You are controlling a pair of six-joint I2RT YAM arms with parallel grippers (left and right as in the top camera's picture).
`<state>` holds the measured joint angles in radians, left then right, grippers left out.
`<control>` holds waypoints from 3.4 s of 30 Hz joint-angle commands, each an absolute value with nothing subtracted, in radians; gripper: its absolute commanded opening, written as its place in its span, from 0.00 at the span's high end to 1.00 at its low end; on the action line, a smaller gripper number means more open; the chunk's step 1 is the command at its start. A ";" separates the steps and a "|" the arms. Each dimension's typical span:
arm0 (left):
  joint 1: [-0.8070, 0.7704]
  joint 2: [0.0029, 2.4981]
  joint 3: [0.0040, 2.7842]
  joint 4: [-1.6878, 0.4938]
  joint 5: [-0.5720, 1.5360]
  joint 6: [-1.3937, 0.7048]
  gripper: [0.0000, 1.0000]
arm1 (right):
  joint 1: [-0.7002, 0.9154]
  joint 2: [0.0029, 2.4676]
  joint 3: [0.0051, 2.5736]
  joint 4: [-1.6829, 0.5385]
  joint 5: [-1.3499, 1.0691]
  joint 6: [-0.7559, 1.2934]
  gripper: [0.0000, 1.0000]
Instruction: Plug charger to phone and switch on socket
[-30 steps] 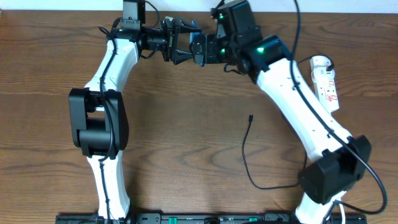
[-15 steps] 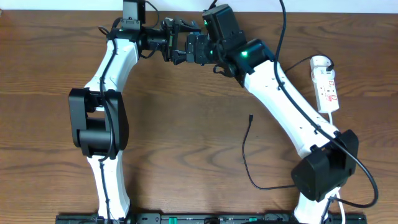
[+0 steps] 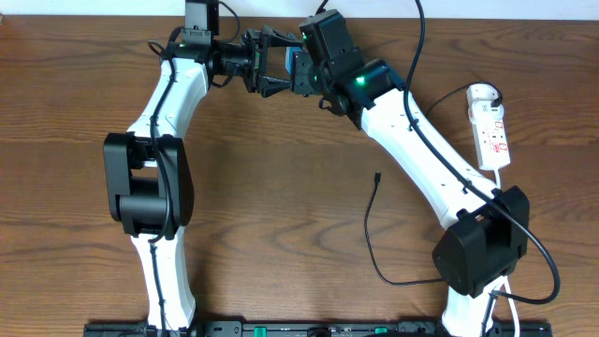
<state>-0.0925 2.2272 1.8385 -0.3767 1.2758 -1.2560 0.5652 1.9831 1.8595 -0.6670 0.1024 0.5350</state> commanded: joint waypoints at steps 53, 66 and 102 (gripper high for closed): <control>-0.088 2.188 1.843 -0.371 1.339 -1.296 0.01 | 0.566 1.982 1.876 -0.607 0.130 0.577 0.99; -0.088 2.188 1.843 -0.371 1.165 -1.368 0.00 | 0.500 1.982 1.876 -0.514 0.133 0.958 0.99; -0.088 2.188 1.843 -0.262 1.118 -1.547 0.20 | 0.457 1.982 1.876 -0.512 -0.093 1.496 0.99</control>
